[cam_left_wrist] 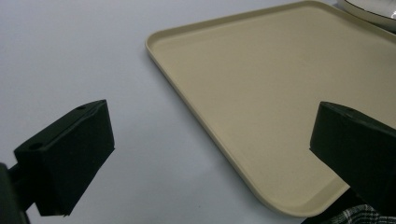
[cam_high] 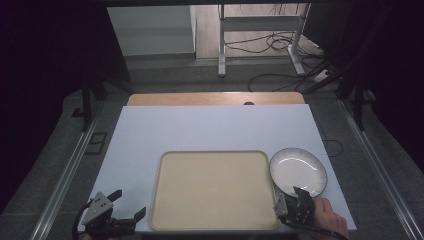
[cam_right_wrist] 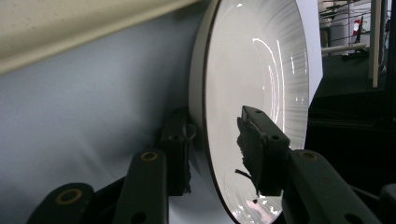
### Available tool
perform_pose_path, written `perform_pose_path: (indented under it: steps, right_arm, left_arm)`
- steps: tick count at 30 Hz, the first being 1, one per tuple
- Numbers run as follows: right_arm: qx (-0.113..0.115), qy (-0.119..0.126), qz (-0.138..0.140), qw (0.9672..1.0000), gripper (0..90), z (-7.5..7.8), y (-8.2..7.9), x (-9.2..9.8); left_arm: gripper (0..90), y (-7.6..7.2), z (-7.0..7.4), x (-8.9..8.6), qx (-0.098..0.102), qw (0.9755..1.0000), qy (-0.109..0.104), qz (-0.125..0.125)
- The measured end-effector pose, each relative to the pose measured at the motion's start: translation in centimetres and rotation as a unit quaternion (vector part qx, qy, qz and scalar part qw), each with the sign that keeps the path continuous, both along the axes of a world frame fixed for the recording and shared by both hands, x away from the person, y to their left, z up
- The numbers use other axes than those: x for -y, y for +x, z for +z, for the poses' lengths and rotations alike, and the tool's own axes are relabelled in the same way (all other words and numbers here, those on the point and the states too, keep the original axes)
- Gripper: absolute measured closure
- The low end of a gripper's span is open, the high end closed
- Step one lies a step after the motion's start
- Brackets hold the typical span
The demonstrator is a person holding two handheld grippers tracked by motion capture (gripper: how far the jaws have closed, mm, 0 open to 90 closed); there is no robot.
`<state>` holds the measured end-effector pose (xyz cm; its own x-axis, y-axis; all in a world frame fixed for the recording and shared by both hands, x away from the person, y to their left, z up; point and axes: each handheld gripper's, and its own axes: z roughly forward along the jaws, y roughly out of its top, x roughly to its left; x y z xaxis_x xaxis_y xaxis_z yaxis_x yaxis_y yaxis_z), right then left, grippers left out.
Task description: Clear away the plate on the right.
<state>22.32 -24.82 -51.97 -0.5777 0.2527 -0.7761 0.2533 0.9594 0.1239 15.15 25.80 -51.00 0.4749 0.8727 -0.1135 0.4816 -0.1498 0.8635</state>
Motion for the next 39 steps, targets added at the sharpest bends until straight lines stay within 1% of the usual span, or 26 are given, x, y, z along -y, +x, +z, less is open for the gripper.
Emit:
perform_pose_path:
  steps: [1, 3, 4, 5, 6, 8, 9, 10, 16, 20, 23, 26, 33, 34, 35, 36, 39]
  right_arm:
    - [0.000, 0.000, 0.000, 1.0000, 64.6, 0.0, 0.0, 0.0]
    - [-0.003, -0.017, 0.006, 0.9998, 67.3, -0.1, 0.1, -0.1]
    - [-0.003, -0.031, 0.010, 0.9995, 70.6, -0.4, 0.1, -0.2]
    - [-0.003, -0.031, 0.010, 0.9995, 70.6, -0.4, 0.1, -0.2]
    - [-0.003, -0.034, 0.013, 0.9993, 72.9, -0.5, 0.1, -0.2]
    - [-0.010, -0.047, 0.021, 0.9987, 80.3, -0.8, 0.1, -0.3]
    - [-0.011, -0.051, 0.024, 0.9983, 80.6, -0.9, 0.1, -0.3]
    - [-0.008, -0.064, 0.027, 0.9976, 81.4, -1.0, 0.1, -0.5]
    - [-0.004, -0.079, 0.031, 0.9964, 81.9, -1.1, 0.0, -0.6]
    - [0.001, -0.080, 0.031, 0.9963, 81.6, -1.1, -0.1, -0.6]
    - [0.011, -0.079, 0.026, 0.9965, 80.8, -0.8, -0.2, -0.6]
    - [0.017, -0.069, 0.025, 0.9972, 80.1, -0.6, -0.2, -0.6]
    - [0.023, -0.074, 0.025, 0.9967, 79.6, -0.3, -0.3, -0.7]
    - [0.028, -0.070, 0.024, 0.9969, 79.5, -0.2, -0.4, -0.8]
    - [0.028, -0.070, 0.024, 0.9969, 79.5, -0.2, -0.4, -0.8]
    - [0.036, -0.067, 0.026, 0.9967, 79.5, 0.0, -0.5, -1.0]
    - [0.041, -0.068, 0.029, 0.9964, 79.5, 0.2, -0.6, -1.1]
  left_arm:
    - [0.0, 0.0, 0.0, 0.0, 0.000, 1.0000, 0.000, 0.000]
    - [0.0, 0.0, 0.0, 0.0, 0.000, 1.0000, 0.001, -0.001]
    - [0.0, 0.0, 0.0, 0.0, 0.000, 1.0000, 0.001, -0.001]
    - [0.0, 0.0, 0.0, 0.0, 0.000, 1.0000, 0.001, -0.001]
    - [0.0, 0.0, 0.0, 0.0, 0.000, 1.0000, 0.001, -0.001]
    - [0.0, 0.0, 0.0, 0.0, 0.000, 1.0000, 0.001, -0.001]
    - [0.0, 0.0, 0.0, 0.0, 0.000, 1.0000, 0.001, -0.001]
    - [0.0, 0.0, 0.0, 0.0, 0.000, 1.0000, 0.000, -0.001]
    - [0.0, 0.0, 0.0, 0.0, 0.001, 1.0000, 0.000, -0.001]
    - [0.0, 0.0, 0.0, 0.0, 0.001, 1.0000, -0.001, -0.001]
    - [0.0, 0.0, 0.0, 0.0, 0.001, 1.0000, -0.001, -0.001]
    - [0.0, 0.0, 0.0, 0.0, 0.001, 1.0000, -0.001, 0.000]
    - [0.0, 0.0, 0.0, 0.0, 0.000, 1.0000, -0.003, 0.001]
    - [0.0, 0.0, 0.0, 0.0, 0.000, 1.0000, -0.003, 0.001]
    - [0.0, 0.0, 0.0, 0.0, 0.000, 1.0000, -0.003, 0.001]
    - [0.0, 0.0, 0.0, 0.0, 0.000, 1.0000, -0.003, 0.001]
    - [0.0, 0.0, 0.0, 0.0, -0.001, 1.0000, -0.003, 0.002]
